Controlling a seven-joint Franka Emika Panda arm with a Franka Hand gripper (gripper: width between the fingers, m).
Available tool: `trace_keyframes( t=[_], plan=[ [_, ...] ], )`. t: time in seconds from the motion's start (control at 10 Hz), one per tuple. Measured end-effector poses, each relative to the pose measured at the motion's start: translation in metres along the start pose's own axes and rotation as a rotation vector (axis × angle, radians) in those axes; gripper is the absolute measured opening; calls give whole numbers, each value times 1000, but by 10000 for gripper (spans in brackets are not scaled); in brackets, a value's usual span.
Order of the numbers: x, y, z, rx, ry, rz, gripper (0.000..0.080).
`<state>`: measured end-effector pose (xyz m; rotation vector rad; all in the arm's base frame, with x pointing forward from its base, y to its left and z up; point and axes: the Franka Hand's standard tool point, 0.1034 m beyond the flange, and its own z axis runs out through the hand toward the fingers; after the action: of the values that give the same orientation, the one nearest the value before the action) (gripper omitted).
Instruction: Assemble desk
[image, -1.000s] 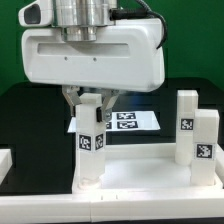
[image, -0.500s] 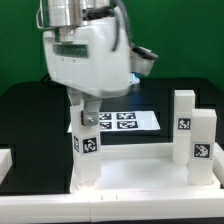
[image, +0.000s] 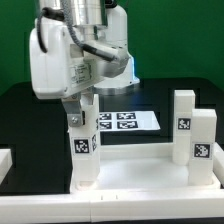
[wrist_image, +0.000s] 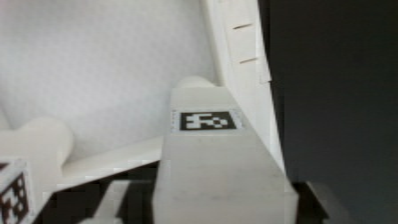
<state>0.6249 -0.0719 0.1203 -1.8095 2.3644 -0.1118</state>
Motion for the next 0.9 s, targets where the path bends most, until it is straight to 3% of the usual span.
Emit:
trace_keyframes(
  t=[0.1, 0.2, 0.3, 0.5, 0.9],
  plan=[
    [0, 0, 0, 0, 0, -20, 362],
    [1, 1, 0, -12, 1, -125, 496],
    [4, 2, -1, -41, -11, -275, 621],
    [-2, 8, 1, -79, -18, -609, 641],
    [2, 6, 0, -78, -18, -823, 649]
  ],
)
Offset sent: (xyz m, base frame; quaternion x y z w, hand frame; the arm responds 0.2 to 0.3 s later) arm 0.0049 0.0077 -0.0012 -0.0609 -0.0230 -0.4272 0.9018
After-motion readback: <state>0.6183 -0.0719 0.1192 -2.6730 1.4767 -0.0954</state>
